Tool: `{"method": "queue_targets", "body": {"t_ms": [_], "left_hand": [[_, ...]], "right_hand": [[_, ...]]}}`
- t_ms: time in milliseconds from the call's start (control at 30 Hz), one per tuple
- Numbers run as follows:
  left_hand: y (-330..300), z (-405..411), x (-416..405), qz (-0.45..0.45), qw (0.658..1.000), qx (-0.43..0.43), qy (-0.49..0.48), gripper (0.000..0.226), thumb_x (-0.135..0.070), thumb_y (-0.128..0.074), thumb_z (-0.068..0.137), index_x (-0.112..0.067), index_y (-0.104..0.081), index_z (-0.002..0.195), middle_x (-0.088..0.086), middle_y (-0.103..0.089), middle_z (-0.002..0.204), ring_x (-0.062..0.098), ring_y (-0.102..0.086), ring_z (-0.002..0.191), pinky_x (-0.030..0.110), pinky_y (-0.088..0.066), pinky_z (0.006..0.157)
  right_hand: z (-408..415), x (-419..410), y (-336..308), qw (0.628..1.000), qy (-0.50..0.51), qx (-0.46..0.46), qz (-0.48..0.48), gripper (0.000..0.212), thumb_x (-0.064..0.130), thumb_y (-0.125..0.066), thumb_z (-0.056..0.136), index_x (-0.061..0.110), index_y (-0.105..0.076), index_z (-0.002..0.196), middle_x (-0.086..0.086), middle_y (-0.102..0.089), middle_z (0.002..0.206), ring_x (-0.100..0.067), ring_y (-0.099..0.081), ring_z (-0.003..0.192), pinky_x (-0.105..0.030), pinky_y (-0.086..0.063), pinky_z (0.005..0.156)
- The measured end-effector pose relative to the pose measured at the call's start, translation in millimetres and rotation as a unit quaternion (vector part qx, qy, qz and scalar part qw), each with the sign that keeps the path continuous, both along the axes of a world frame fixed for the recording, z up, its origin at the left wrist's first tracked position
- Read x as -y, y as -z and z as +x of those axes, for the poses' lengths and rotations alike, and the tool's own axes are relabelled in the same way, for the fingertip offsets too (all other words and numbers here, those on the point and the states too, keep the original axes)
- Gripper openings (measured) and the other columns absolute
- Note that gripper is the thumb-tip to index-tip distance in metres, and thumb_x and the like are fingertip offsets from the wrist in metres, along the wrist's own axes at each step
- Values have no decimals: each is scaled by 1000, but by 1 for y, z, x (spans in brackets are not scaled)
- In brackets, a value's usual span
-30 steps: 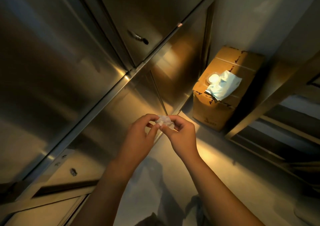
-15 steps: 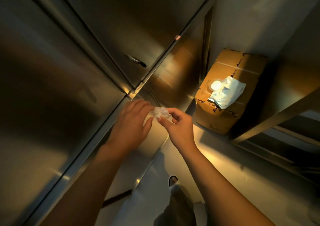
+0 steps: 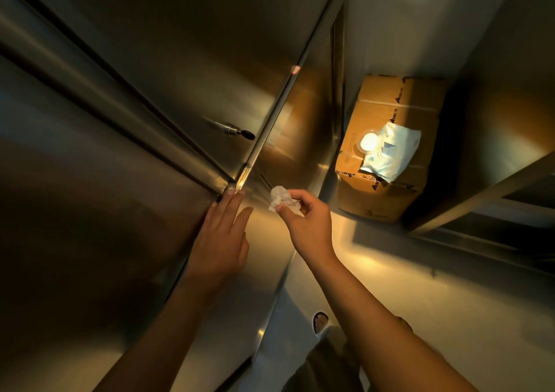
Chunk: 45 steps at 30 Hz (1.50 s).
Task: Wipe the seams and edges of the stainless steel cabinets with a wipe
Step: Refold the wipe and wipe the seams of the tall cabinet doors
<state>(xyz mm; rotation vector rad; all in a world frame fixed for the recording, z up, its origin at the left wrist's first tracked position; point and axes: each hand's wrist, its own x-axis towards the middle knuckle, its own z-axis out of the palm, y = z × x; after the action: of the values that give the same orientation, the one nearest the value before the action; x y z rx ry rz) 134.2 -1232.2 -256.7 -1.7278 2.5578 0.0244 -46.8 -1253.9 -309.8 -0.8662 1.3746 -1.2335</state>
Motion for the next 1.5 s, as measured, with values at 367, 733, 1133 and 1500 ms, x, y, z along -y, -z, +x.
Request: {"method": "queue_targets", "body": {"t_ms": [367,733,1133,1500], "left_hand": [[5,-15,27,-2,999,-39,33,76,4,-65,75,-8,-50,148,16,-39,162,33,-25,156,52,-35,121],[15,-11,27,24,998,-54,34,57,-20,-57,87,-3,-56,142,17,-34,165,30,-20,158,42,-21,128],[14,-14,27,23,999,-37,33,61,-22,-73,80,1,-60,135,20,-36,162,34,-21,157,44,-25,127],[10,-17,26,63,995,-77,12,48,-11,-80,76,2,-68,120,21,-37,161,38,-19,157,53,-43,112]], "right_hand": [[27,37,49,1000,18,4,-2,21,19,-78,92,16,-75,112,5,-75,102,-8,-69,95,-25,-58,82],[68,57,79,996,41,-12,-77,15,8,-70,96,9,-79,107,1,-76,110,-5,-69,107,-35,-57,95],[69,58,149,999,40,-5,-13,24,-7,-68,88,8,-79,104,-2,-76,102,-16,-71,98,-49,-57,89],[42,63,77,992,28,10,-122,23,0,-75,90,10,-78,110,3,-75,108,-6,-69,103,-23,-56,80]]}}
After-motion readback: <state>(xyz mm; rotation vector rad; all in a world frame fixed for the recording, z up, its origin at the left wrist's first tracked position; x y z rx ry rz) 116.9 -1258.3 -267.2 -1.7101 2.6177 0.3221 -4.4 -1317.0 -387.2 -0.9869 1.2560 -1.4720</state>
